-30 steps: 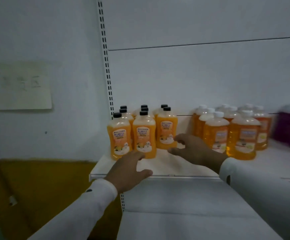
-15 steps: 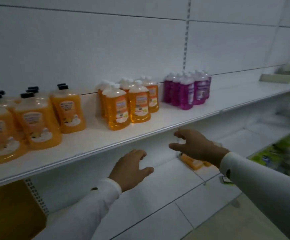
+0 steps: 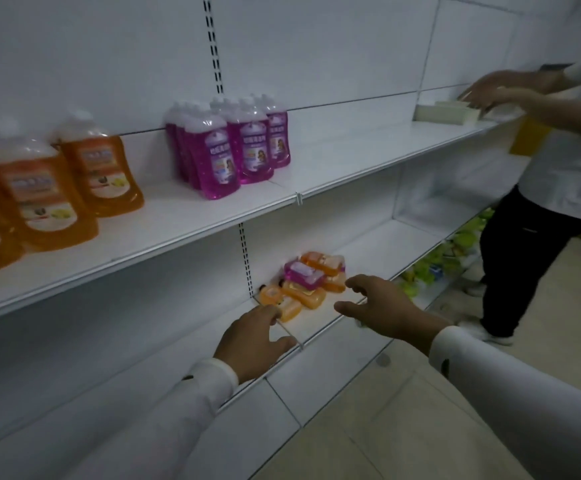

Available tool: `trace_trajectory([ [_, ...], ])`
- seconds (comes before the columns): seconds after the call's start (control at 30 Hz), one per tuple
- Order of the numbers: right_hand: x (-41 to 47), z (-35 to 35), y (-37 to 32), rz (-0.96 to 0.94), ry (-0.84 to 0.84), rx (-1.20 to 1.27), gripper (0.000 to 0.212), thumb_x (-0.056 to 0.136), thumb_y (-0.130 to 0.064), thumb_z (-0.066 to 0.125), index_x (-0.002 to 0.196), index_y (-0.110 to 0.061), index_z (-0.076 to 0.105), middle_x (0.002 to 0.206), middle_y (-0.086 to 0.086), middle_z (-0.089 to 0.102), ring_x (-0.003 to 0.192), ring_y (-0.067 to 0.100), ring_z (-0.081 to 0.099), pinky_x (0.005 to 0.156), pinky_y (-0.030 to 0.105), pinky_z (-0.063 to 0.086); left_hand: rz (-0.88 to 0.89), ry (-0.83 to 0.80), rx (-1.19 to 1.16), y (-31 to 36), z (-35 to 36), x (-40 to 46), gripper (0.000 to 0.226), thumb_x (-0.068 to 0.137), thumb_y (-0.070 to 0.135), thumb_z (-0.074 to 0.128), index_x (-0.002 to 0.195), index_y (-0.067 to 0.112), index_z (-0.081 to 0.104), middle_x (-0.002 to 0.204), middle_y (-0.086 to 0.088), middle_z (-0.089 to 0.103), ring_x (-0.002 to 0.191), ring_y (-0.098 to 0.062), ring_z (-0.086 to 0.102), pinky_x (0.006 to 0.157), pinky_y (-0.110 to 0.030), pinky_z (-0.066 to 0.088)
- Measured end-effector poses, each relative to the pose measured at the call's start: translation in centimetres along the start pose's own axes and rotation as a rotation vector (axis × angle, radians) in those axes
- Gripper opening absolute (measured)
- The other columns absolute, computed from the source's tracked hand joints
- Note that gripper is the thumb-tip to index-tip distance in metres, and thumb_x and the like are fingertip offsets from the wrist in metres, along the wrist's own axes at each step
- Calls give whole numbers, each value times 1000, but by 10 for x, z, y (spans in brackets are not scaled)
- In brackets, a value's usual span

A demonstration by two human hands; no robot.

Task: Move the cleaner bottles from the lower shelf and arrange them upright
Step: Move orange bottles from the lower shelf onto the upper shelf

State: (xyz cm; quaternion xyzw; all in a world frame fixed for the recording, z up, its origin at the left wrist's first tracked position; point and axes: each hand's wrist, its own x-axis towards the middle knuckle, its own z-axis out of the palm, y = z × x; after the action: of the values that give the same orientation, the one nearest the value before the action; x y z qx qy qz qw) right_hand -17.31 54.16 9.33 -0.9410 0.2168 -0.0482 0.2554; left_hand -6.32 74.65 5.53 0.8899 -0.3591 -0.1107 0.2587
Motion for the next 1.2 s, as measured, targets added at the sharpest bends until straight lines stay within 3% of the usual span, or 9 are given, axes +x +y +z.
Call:
trace_trajectory([
  [0.2, 51, 10, 64, 62, -79, 54, 64, 85, -53, 63, 136, -17, 50, 133, 4, 57, 116, 21, 57, 97, 34, 48, -96, -35, -67, 4, 44, 57, 56, 82, 50, 66, 128, 21, 52, 121, 4, 58, 110, -14, 55, 94, -30, 48],
  [0.53, 199, 45, 143, 78, -245, -16, 61, 87, -53, 61, 136, -18, 49, 132, 2, 57, 116, 19, 56, 95, 29, 46, -264, -58, -243, -36, 119, 203, 53, 82, 45, 69, 125, 19, 54, 123, 2, 60, 108, -16, 58, 94, -34, 50],
  [0.67, 259, 59, 163, 44, -266, -23, 59, 88, -53, 59, 135, -18, 50, 128, 1, 58, 113, 18, 56, 92, 27, 45, -310, -53, -244, -48, 134, 253, 50, 83, 41, 69, 125, 17, 55, 123, -1, 61, 112, -17, 57, 91, -27, 46],
  [0.97, 336, 118, 208, -10, -452, 83, 50, 89, -45, 62, 129, -17, 54, 126, -1, 61, 114, 15, 56, 95, 26, 43, -537, -31, -220, -77, 180, 289, 42, 85, 45, 65, 117, 20, 57, 106, 6, 58, 93, -15, 57, 82, -27, 48],
  [1.13, 362, 155, 232, -67, -558, 110, 50, 89, -44, 62, 130, -17, 52, 131, -4, 57, 117, 14, 55, 95, 25, 41, -701, 55, -243, -80, 216, 294, 41, 85, 42, 66, 119, 20, 58, 107, 2, 62, 92, -16, 59, 85, -30, 50],
  [1.2, 370, 164, 234, -112, -573, 136, 43, 90, -42, 62, 126, -21, 52, 122, -10, 56, 116, 12, 53, 90, 20, 38, -743, 104, -237, -82, 225, 296, 41, 85, 41, 66, 118, 18, 59, 108, 0, 64, 92, -17, 60, 87, -32, 50],
])
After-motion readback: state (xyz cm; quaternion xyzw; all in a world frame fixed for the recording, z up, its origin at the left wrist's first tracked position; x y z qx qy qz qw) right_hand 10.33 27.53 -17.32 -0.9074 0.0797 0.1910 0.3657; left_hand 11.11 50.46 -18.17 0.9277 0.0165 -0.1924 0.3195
